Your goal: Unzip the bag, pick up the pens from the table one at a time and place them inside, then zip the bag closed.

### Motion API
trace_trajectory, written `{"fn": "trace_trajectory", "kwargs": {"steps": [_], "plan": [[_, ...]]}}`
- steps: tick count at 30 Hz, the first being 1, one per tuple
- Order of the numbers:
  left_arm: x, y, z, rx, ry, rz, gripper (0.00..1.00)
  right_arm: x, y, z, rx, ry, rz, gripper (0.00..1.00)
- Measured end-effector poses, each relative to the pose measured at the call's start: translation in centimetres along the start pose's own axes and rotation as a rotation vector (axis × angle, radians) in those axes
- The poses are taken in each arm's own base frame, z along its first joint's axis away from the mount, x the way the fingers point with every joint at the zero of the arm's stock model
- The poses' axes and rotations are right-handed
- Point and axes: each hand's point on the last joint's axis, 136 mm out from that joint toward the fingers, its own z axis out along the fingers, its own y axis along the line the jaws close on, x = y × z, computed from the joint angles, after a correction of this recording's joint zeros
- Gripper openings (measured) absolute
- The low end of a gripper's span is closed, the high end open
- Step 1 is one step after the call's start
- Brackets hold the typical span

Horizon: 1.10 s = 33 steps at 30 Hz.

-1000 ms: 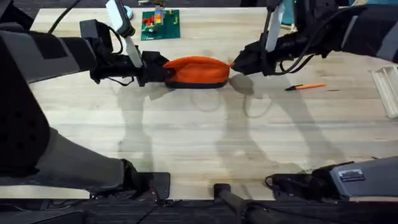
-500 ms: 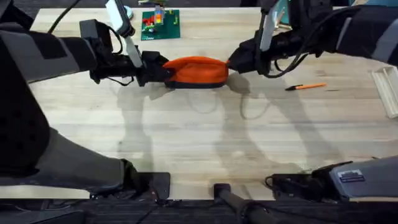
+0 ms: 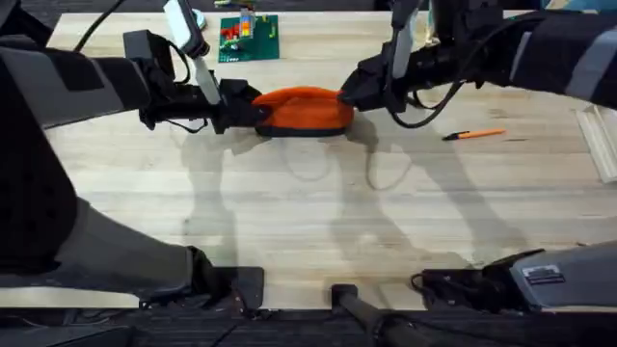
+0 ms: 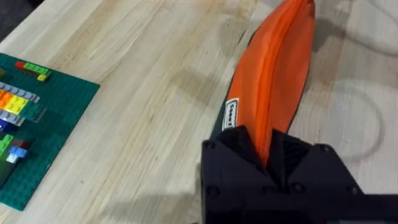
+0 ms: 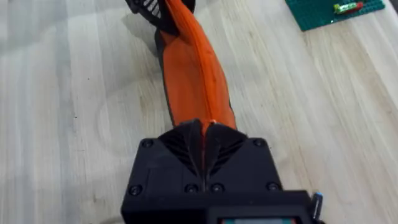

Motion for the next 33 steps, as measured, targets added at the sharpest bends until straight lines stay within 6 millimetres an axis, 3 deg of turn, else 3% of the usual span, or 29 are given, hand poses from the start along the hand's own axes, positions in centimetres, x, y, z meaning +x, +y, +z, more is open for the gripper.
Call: {"fn": "trace_trajectory", "kwargs": {"steps": [20, 33], "plan": [[0.1, 0.2, -0.1, -0.007, 0.003, -0.001, 0.042, -2.4, 0.6, 1.6, 0.009, -0.040, -0.095, 0.030], [0.1, 0.2, -0.1, -0.006, 0.003, -0.001, 0.042, -3.6, 1.2, 4.7, -0.017, -0.095, -0.098, 0.030]]}}
